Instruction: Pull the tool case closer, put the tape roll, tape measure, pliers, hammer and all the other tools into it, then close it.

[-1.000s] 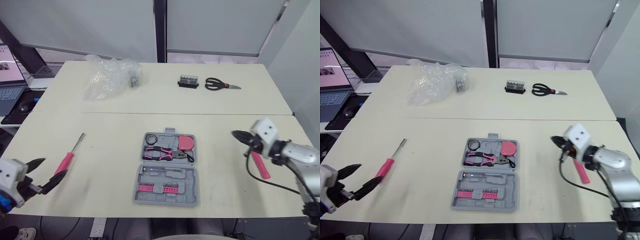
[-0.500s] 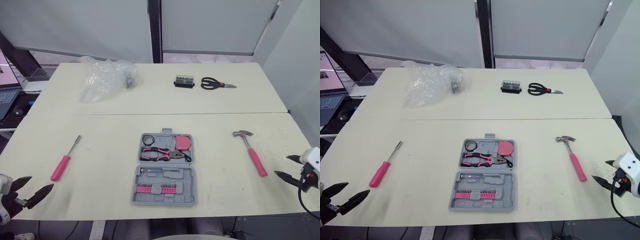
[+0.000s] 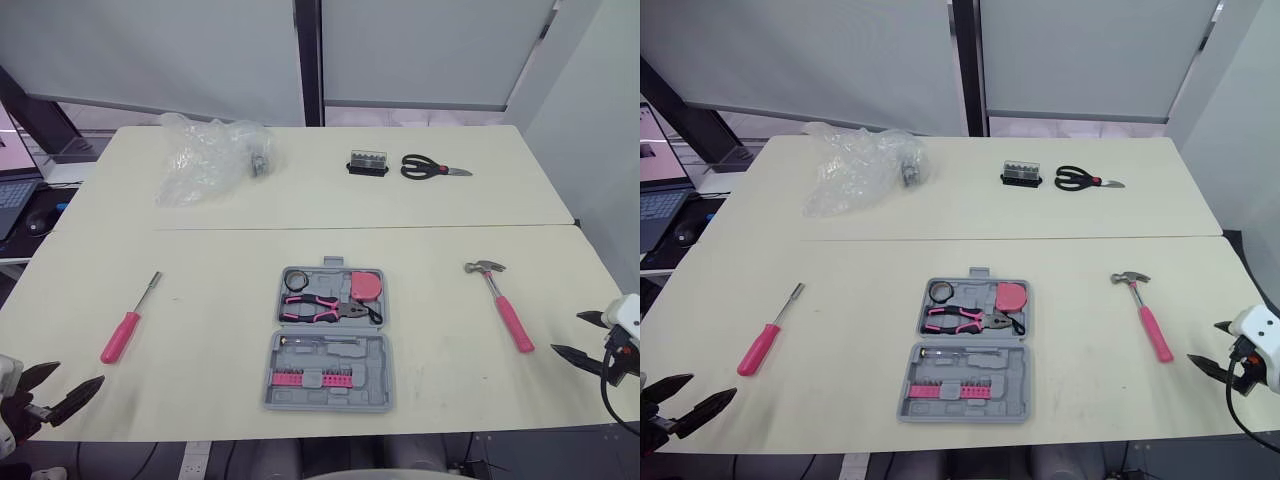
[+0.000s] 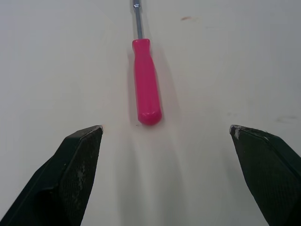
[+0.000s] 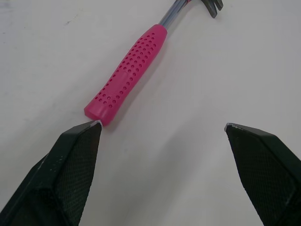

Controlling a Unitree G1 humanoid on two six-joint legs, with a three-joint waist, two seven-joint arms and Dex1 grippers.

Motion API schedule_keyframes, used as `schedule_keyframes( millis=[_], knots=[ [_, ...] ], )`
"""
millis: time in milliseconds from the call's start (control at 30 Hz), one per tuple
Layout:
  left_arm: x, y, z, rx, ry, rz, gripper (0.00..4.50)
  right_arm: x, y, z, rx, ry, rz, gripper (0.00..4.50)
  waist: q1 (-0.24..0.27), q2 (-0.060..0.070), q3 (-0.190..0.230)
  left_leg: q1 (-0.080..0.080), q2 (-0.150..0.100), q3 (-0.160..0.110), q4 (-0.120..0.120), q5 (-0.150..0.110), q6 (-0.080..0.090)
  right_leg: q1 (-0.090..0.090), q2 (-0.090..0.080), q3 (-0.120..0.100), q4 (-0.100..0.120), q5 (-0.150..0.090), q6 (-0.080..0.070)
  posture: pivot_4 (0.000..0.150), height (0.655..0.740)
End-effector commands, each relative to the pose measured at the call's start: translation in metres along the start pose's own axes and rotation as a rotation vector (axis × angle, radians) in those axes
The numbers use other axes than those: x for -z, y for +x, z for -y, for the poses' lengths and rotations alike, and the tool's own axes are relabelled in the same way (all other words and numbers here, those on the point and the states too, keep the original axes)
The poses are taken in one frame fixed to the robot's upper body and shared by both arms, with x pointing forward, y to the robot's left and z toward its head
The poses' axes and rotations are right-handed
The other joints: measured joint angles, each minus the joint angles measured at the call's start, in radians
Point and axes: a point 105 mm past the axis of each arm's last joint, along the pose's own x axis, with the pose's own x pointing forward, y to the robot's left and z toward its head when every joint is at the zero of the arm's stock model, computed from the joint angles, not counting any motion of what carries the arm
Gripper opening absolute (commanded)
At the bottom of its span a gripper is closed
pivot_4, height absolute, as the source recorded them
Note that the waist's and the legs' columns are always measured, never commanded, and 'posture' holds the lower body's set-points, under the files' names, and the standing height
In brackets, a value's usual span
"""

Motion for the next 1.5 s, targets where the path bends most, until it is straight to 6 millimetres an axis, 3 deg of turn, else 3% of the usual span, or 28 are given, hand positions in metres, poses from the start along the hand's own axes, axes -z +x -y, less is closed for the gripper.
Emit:
schedule_keyframes(
  millis=[33,167,300,433,533,733,933,1167,1267,1400,1500],
  knots=[
    [-0.01,-0.009,-0.005,-0.035,0.018,0.036,4.5,-0.008,-0.003,0.007,0.011,-0.043,0.01,4.47,0.0,0.0,0.0,0.0,0.0,0.0,0.0,0.0,0.0,0.0,0.0,0.0,0.0,0.0,0.0,0.15,0.74],
    [-0.016,-0.011,-0.003,-0.026,0.045,0.046,4.5,-0.015,0.001,0.01,0.019,-0.057,0.037,4.47,0.0,0.0,0.0,0.0,0.0,0.0,0.0,0.0,0.0,0.0,0.0,0.0,0.0,0.0,0.0,0.15,0.74],
    [-0.042,-0.001,0.016,0.087,0.149,0.085,4.5,-0.038,0.011,0.014,0.025,-0.043,0.102,4.47,0.0,0.0,0.0,0.001,0.0,0.0,0.0,0.0,0.0,0.001,0.0,0.0,0.0,0.0,0.0,0.15,0.74],
    [-0.077,0.024,0.064,0.278,0.258,0.177,4.5,-0.067,0.03,0.01,0.027,-0.015,0.153,4.47,0.001,0.0,0.0,0.001,0.0,0.0,0.0,0.0,0.0,0.002,0.0,0.0,0.0,0.0,0.0,0.15,0.74],
    [-0.1,0.036,0.098,0.399,0.318,0.241,4.5,-0.077,0.042,0.011,0.055,0.036,0.148,4.47,0.004,0.0,0.0,0.003,0.0,-0.001,0.0,0.0,0.0,0.004,0.0,0.0,0.0,0.0,0.0,0.15,0.74],
    [-0.147,0.04,0.18,0.732,0.427,0.387,4.5,-0.084,0.076,0.007,0.098,0.148,0.074,4.47,0.005,0.0,0.0,0.003,-0.001,-0.001,0.0,0.0,0.0,0.005,0.0,-0.001,0.0,0.0,0.0,0.15,0.74],
    [-0.175,0.03,0.225,0.939,0.527,0.515,4.5,-0.08,0.098,0.019,0.186,0.288,0.024,4.47,0.003,0.002,0.0,0.003,-0.001,-0.001,0.0,0.0,0.0,0.004,0.0,-0.001,0.0,0.0,0.0,0.15,0.74],
    [-0.184,0.03,0.247,1.018,0.55,0.574,4.5,-0.075,0.113,0.017,0.209,0.375,-0.012,4.47,0.002,0.002,0.0,0.002,-0.001,-0.001,0.0,0.0,0.0,0.004,0.001,-0.001,0.0,0.0,0.0,0.15,0.74],
    [-0.18,0.031,0.247,1.016,0.559,0.567,4.5,-0.069,0.116,0.017,0.22,0.397,-0.033,3.87,0.001,0.002,0.0,0.002,-0.001,-0.001,0.0,0.0,0.0,0.004,0.001,0.0,0.0,0.0,0.0,0.15,0.74],
    [-0.178,0.033,0.245,0.994,0.569,0.574,4.5,-0.066,0.117,0.013,0.208,0.392,-0.04,2.49,0.001,0.002,0.0,0.003,-0.001,-0.001,0.001,0.0,0.0,0.005,0.001,0.0,0.0,0.0,0.0,0.15,0.74],
    [-0.178,0.035,0.245,0.987,0.569,0.581,4.5,-0.066,0.118,0.011,0.207,0.393,-0.04,1.78,0.001,0.002,0.0,0.003,-0.001,-0.001,0.001,0.0,0.0,0.005,0.001,0.0,0.0,0.0,0.0,0.15,0.74]
  ],
)
